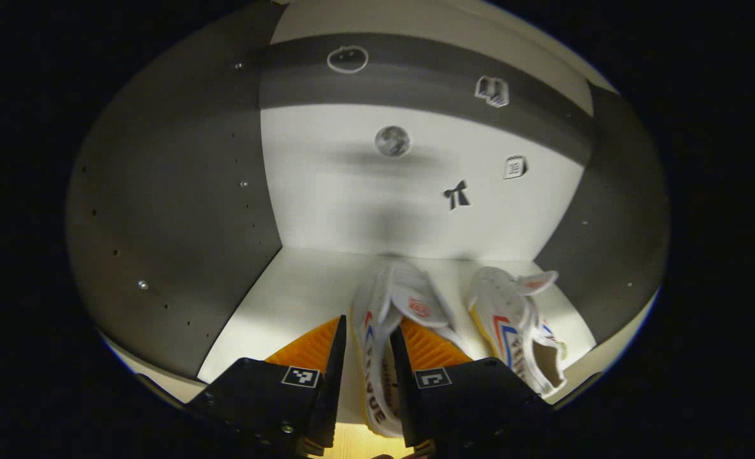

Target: Grab one shoe with the right hand and put it into the shoe cabinet, grab the other shoe with the left hand and put it into the shoe cabinet; then close the right door with the right hand and the left door with the left hand.

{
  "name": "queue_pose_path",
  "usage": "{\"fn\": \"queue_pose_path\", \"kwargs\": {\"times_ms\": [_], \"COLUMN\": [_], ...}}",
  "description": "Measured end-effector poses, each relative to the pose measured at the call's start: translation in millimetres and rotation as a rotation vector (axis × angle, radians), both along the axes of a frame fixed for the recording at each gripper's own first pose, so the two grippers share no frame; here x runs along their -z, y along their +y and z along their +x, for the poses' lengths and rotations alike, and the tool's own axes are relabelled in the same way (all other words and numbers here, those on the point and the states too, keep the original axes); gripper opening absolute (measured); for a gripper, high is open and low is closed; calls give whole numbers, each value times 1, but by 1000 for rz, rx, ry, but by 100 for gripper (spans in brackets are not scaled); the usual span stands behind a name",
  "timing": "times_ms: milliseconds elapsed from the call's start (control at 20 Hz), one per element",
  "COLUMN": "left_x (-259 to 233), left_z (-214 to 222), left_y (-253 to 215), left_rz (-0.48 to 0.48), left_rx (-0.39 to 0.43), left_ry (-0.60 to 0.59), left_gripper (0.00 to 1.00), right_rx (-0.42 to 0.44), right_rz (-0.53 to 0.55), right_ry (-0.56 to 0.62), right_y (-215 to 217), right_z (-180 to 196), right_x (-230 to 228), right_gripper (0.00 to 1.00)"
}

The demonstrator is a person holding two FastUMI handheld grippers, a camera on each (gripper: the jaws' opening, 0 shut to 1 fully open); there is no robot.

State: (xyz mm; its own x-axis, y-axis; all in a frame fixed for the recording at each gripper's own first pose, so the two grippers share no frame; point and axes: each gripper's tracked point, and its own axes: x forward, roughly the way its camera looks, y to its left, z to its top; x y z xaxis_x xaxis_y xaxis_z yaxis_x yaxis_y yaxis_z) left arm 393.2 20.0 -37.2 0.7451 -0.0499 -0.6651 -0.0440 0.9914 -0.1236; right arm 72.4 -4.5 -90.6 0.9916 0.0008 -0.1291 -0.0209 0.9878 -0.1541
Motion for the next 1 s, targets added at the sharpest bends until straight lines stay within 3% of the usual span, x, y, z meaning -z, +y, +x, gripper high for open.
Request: {"fn": "queue_pose_path", "kwargs": {"times_ms": [100, 150, 200, 250, 300, 350, 450, 500, 550, 600, 650, 700, 750, 800, 850, 900, 950, 1000], "left_x": [-33, -52, -68, -80, -93, -100, -110, -113, -116, -118, -117, -114, -107, -101, -91, -79, -68, -59], "left_z": [-19, -32, -45, -61, -80, -94, -128, -147, -165, -186, -206, -227, -245, -262, -278, -291, -301, -311], "left_y": [-3, -6, -9, -11, -13, -13, -6, -2, 0, 2, 5, 5, 2, -1, -5, -7, -6, -5], "left_rz": [-4, -8, -13, -12, -9, 7, 56, 80, 105, 134, 174, 205, 221, 212, 184, 163, 145, 134], "left_rx": [27, 43, 63, 75, 91, 94, 82, 70, 57, 54, 52, 50, 45, 36, 33, 22, 9, 0], "left_ry": [-100, -161, -220, -271, -319, -369, -468, -521, -575, -626, -663, -688, -700, -703, -699, -686, -669, -667], "left_gripper": [37, 51, 35, 34, 51, 40, 45, 57, 57, 46, 61, 49, 71, 77, 70, 75, 85, 83], "right_rx": [-8, -13, -19, -22, -26, -31, -38, -39, -40, -42, -42, -44, -43, -42, -37, -32, -32, -37], "right_rz": [-1, 0, -2, -5, -9, -11, -10, -8, -5, -2, 1, 3, 2, 2, 4, 8, 11, 13], "right_ry": [1, -1, -2, -6, -13, -16, -30, -38, -42, -48, -50, -52, -53, -60, -71, -81, -85, -87], "right_y": [3, 5, 7, 8, 8, 10, 12, 12, 12, 10, 10, 9, 9, 8, 7, 6, 6, 7], "right_z": [-1, -3, -4, -6, -7, -9, -14, -15, -17, -19, -23, -25, -28, -30, -34, -37, -40, -44], "right_x": [0, -1, -2, -3, -6, -8, -14, -16, -19, -22, -25, -26, -28, -31, -34, -37, -38, -39], "right_gripper": [88, 88, 88, 88, 88, 88, 88, 89, 88, 88, 89, 89, 89, 89, 90, 90, 90, 90]}}
